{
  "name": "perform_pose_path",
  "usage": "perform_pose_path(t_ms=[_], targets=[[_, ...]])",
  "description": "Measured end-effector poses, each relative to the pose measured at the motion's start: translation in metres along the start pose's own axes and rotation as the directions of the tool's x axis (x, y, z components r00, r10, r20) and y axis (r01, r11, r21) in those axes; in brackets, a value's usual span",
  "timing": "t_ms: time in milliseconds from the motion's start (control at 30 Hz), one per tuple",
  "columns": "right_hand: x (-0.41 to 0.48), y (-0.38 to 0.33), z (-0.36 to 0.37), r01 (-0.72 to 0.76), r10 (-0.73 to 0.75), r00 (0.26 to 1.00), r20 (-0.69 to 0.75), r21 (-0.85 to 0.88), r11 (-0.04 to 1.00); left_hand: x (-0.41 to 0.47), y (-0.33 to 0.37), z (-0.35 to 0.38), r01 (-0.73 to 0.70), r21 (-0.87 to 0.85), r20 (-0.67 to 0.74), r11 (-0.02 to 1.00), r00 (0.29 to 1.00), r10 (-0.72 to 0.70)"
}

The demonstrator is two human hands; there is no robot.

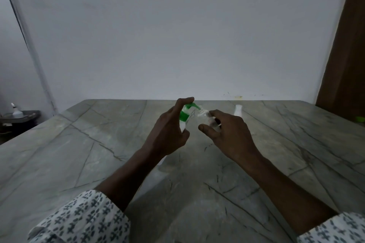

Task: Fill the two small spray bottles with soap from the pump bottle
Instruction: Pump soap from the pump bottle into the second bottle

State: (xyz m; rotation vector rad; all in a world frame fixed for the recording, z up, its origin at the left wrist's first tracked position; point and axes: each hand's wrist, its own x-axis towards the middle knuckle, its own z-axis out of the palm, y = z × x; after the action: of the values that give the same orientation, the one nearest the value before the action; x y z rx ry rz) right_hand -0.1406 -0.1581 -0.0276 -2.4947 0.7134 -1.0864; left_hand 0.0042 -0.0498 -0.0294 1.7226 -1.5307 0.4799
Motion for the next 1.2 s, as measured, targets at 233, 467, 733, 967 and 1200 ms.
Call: perform_pose_path(t_ms=[233, 467, 733, 967, 1200], targets=[[-0.002, -0.003, 0.003, -0.002, 0.001, 0.999, 0.037, 0.030, 1.000, -0.001, 0.000, -0.001, -0.005, -0.027, -0.036, 1.000, 0.999, 0.004], [-0.001, 0.000, 0.004, -0.010, 0.008, 0.999, 0.038, 0.061, 0.998, 0.000, -0.003, -0.001, -0.018, -0.103, 0.002, 0.995, 1.000, 0.018], [-0.002, 0.000, 0.004, 0.000, 0.000, 0.999, 0.036, 0.020, 1.000, 0.001, -0.001, 0.001, -0.017, -0.057, -0.020, 0.998, 1.000, 0.016], [-0.001, 0.005, 0.002, 0.018, -0.017, 1.000, 0.015, -0.067, 0.998, 0.000, -0.001, 0.002, -0.007, -0.025, -0.024, 1.000, 1.000, 0.007], [0.000, 0.009, 0.001, 0.022, -0.024, 0.999, -0.041, -0.067, 0.997, -0.001, -0.002, 0.001, -0.003, -0.022, 0.005, 1.000, 1.000, 0.003]])
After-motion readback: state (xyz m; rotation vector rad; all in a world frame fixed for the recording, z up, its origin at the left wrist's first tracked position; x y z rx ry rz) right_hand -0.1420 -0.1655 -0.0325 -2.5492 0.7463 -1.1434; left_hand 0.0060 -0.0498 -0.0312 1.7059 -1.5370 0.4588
